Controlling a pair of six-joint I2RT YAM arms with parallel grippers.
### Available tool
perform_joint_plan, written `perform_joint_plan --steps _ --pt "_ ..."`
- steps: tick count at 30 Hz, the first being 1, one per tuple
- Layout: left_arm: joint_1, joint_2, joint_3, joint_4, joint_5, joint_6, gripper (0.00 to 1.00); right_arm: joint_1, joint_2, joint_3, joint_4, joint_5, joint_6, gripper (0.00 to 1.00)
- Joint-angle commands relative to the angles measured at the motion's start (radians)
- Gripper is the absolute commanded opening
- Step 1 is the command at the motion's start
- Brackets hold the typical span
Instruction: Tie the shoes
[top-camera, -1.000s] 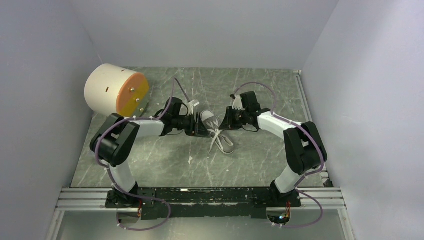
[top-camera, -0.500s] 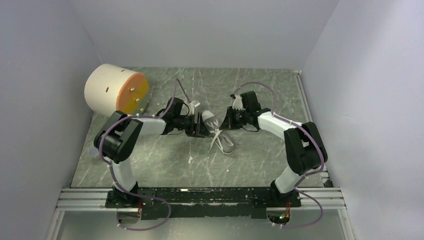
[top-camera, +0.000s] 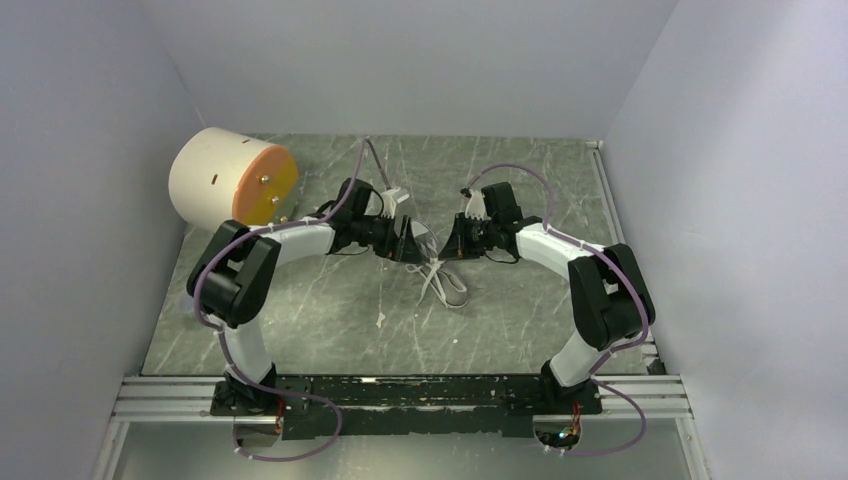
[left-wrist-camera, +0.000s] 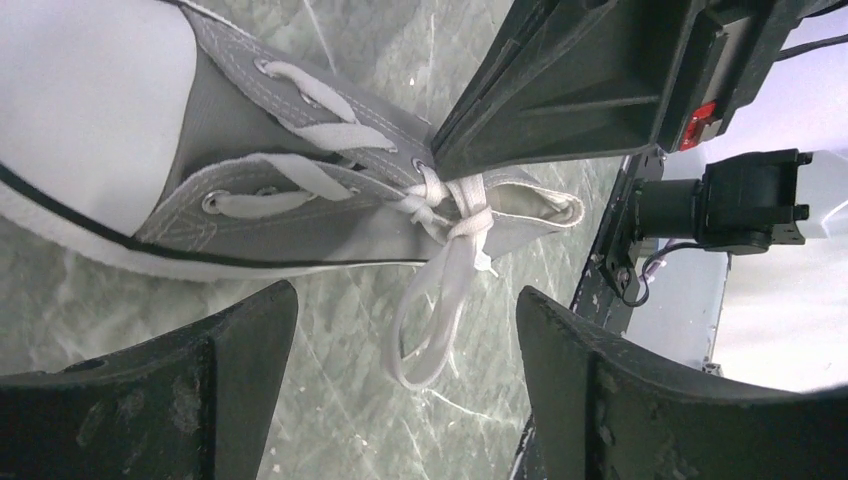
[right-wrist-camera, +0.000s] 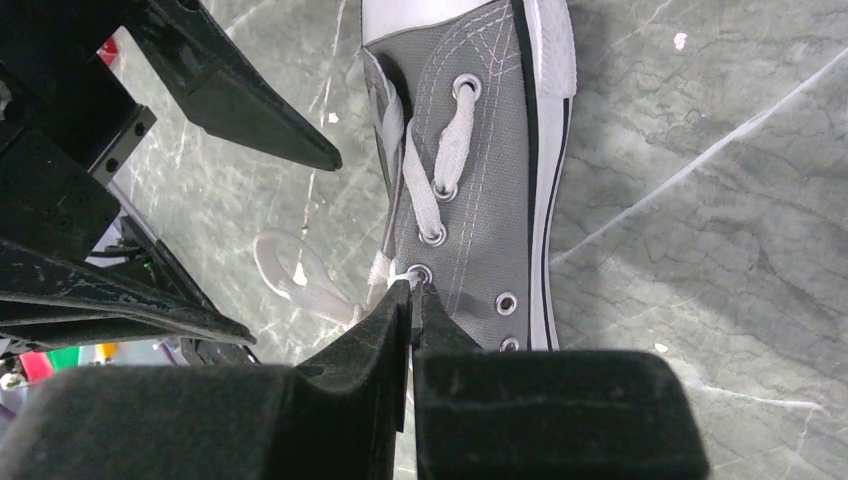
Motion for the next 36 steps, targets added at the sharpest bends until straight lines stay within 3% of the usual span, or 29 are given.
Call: perform_joint_plan --steps 1,7,11,13,14,15,16,29,32,36 --pt "-0.014 0.052 0.04 -0.023 0.061 0.05 0.83 -0.005 -0.017 0.019 -0.006 -0.013 -0.01 0.05" --pt "-0.033 0.069 0.044 -0.035 0.082 0.053 0.68 -0.01 -0.016 0.019 -0.005 -0.011 -0.004 0.03" --pt "-0.036 0.07 0.028 -0.042 0.082 0.055 0.64 -0.011 -0.012 0.025 -0.011 -0.01 -0.005 0.02" --pt "-0.035 0.07 0.029 -0.076 0.055 0.066 0.5 -0.014 -0.012 0.025 -0.012 -0.006 -0.005 0.0" --pt "-0.034 0.073 0.031 -0.099 0.039 0.069 0.25 -0.015 -0.013 0.025 -0.014 -0.002 -0.002 0.0" --pt "-0.032 0.078 0.031 -0.117 0.016 0.067 0.1 -0.017 -0.01 0.027 -0.015 0.003 0.002 0.0" --pt "-0.03 0.082 0.027 -0.131 -0.006 0.062 0.05 -0.021 -0.008 0.028 -0.017 0.003 0.006 0.0" --pt "-0.036 0.053 -0.148 -0.013 -0.045 -0.052 0.05 -0.108 0.045 0.007 0.013 0.03 0.071 0.0" --pt "-0.036 0.049 -0.169 0.004 -0.047 -0.061 0.05 -0.137 0.051 -0.046 0.11 -0.003 0.116 0.0" --pt "-0.043 0.06 -0.153 0.02 -0.039 -0.067 0.05 -0.138 0.05 -0.039 0.092 0.047 0.107 0.0"
